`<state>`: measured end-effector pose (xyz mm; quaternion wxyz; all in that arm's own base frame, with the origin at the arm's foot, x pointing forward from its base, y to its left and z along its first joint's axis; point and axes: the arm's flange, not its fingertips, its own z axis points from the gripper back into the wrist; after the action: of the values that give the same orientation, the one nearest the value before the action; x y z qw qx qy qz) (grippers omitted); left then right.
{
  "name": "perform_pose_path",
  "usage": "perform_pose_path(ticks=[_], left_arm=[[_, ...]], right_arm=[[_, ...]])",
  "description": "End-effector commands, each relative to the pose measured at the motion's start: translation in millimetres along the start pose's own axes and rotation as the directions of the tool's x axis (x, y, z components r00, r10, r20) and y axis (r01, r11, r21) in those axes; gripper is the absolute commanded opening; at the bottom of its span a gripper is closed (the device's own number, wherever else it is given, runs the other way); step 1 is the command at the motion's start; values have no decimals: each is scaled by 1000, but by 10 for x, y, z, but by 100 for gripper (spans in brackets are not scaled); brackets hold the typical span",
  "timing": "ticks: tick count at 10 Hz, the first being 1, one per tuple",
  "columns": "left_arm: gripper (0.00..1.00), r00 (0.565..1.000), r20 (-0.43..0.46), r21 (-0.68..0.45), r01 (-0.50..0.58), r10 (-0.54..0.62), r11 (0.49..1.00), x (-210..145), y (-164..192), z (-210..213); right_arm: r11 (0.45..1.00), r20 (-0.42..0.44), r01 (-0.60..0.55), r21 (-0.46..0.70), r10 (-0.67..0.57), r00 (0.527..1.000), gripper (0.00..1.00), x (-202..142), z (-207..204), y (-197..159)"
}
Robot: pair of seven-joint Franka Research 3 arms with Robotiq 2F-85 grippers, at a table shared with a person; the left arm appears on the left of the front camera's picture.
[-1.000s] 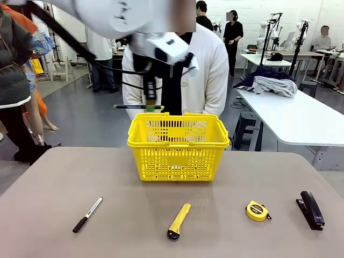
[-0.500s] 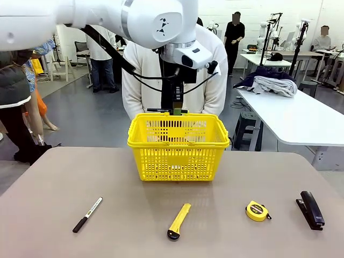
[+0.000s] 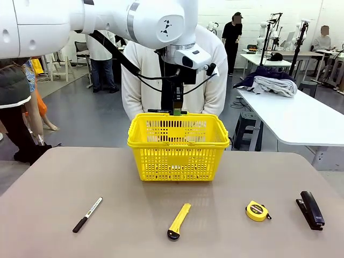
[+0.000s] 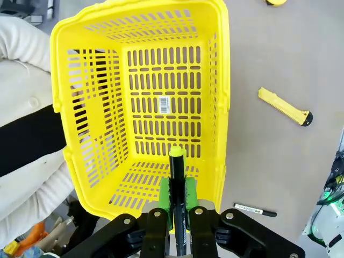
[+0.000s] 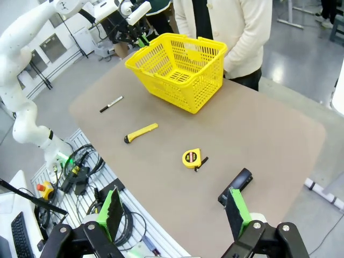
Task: Place the items the person wants into the basket.
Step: Pick up the item the person points to and place it in the Market Basket.
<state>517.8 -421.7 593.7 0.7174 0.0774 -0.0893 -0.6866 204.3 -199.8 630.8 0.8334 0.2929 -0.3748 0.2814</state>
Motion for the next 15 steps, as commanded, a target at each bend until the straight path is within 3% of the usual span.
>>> perform_pose_path(ticks=[1, 5, 9, 15], left_arm=[[12, 1000, 7, 16, 3, -3, 1000, -12, -59, 24], [12, 1000, 2, 2, 3, -3, 1000, 13, -15, 15], [12, 993, 17, -91, 121, -120, 989, 196, 547, -477], [12, 995, -5, -256, 98, -103, 962, 272, 822, -1218]], right_arm=[[1000, 21, -13, 19, 12, 1000, 100, 10, -7, 0], [1000, 21, -13, 19, 12, 1000, 100, 10, -7, 0], [1000, 21, -13, 19, 12, 1000, 100, 10, -7, 0], [1000, 21, -13, 19, 12, 1000, 100, 10, -7, 0]])
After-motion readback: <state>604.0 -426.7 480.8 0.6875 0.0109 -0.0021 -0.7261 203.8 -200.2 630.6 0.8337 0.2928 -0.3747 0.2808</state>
